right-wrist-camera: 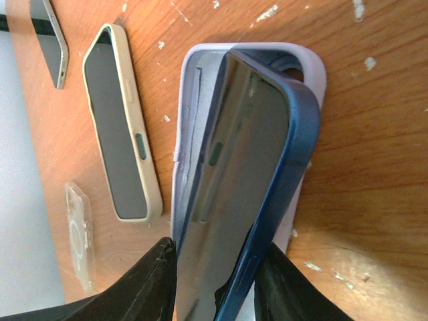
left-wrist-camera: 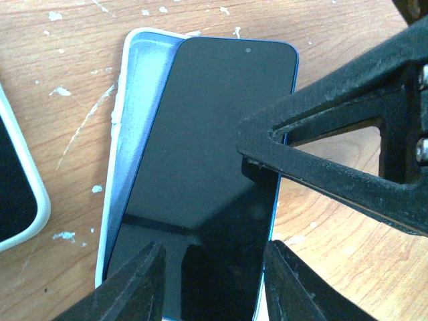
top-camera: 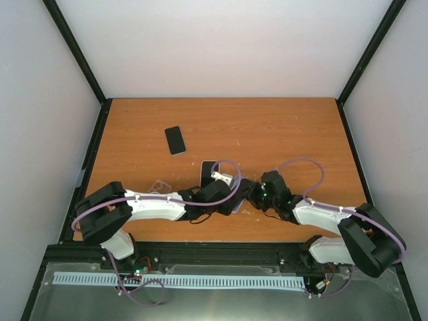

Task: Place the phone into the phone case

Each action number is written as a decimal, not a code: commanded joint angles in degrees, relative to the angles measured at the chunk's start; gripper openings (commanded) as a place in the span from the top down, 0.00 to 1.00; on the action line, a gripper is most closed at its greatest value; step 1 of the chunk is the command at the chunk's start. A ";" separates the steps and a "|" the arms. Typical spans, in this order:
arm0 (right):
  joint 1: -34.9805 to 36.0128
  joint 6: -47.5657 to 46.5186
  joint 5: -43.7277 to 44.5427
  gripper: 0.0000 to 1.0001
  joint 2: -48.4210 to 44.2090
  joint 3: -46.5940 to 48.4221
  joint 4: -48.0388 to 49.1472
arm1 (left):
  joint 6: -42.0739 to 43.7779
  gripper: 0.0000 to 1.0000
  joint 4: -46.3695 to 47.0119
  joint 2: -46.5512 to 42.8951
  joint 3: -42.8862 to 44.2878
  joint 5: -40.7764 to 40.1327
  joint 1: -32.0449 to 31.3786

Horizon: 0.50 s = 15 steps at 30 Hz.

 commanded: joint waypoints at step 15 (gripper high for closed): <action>-1.40 -8.41 3.88 0.78 1.26 2.61 -5.13 | -1.20 0.46 6.54 0.02 -3.13 7.98 8.18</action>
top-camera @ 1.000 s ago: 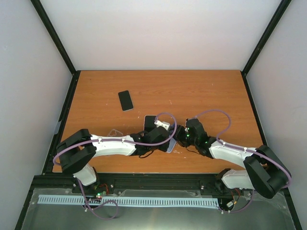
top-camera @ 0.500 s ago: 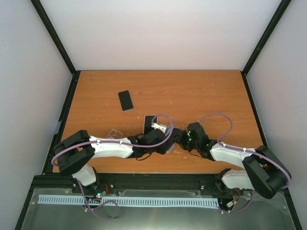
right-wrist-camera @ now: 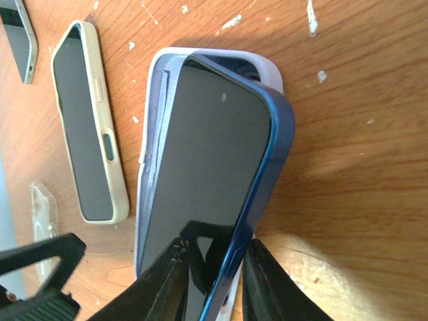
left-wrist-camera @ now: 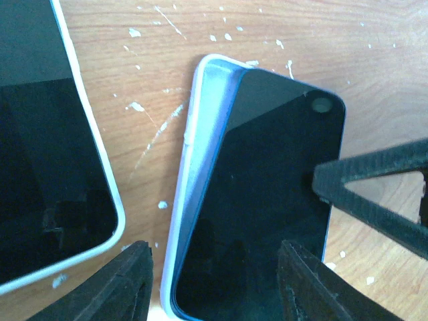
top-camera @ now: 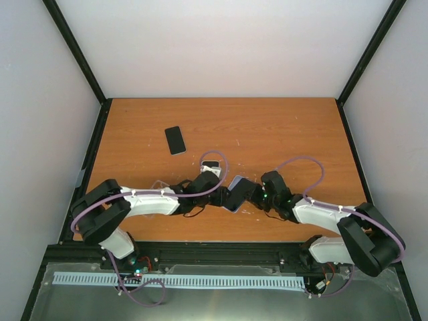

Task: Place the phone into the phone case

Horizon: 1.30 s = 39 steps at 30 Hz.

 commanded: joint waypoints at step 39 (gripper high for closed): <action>-3.89 -19.87 -4.53 0.78 9.73 14.02 -9.71 | -3.53 0.43 9.78 3.86 -0.08 15.59 9.12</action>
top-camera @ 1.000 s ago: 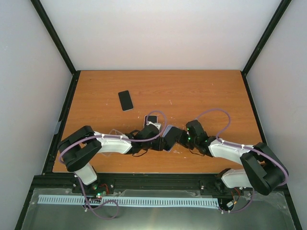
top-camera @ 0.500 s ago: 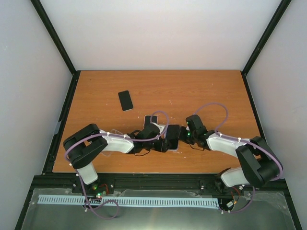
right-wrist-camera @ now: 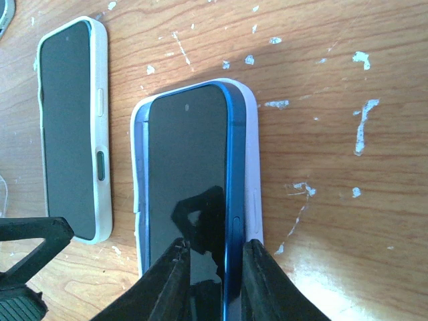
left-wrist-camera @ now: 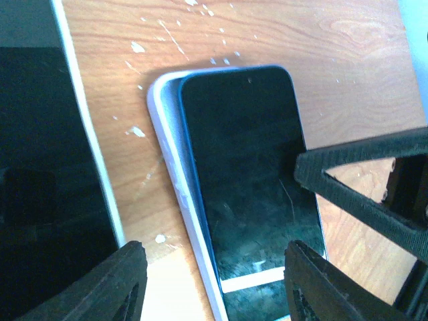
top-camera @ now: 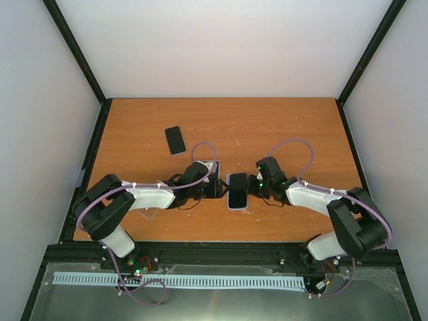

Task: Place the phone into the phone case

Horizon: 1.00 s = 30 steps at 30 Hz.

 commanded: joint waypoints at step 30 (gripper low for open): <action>-0.82 -6.39 3.40 0.74 2.18 5.37 -4.04 | 5.72 0.46 0.46 11.37 9.83 0.64 0.05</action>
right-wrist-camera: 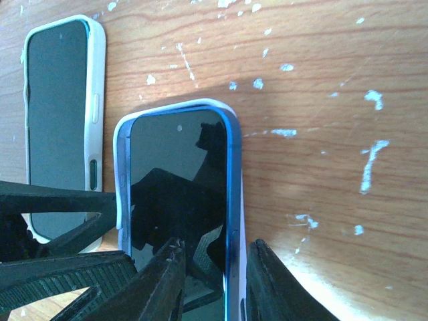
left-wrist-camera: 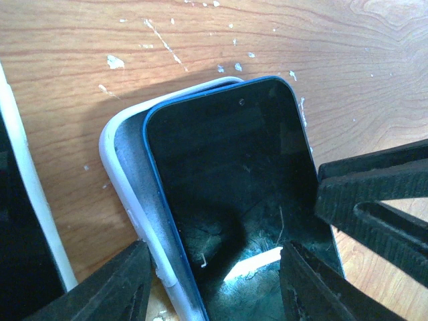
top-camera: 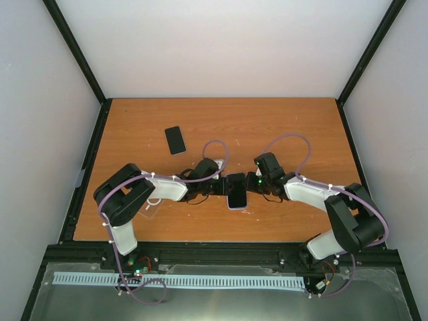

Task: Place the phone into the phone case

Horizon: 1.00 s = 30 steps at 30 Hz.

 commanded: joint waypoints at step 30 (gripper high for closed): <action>0.13 -4.24 -8.27 0.86 6.83 0.77 7.85 | 7.00 0.48 1.64 0.87 3.25 3.53 0.07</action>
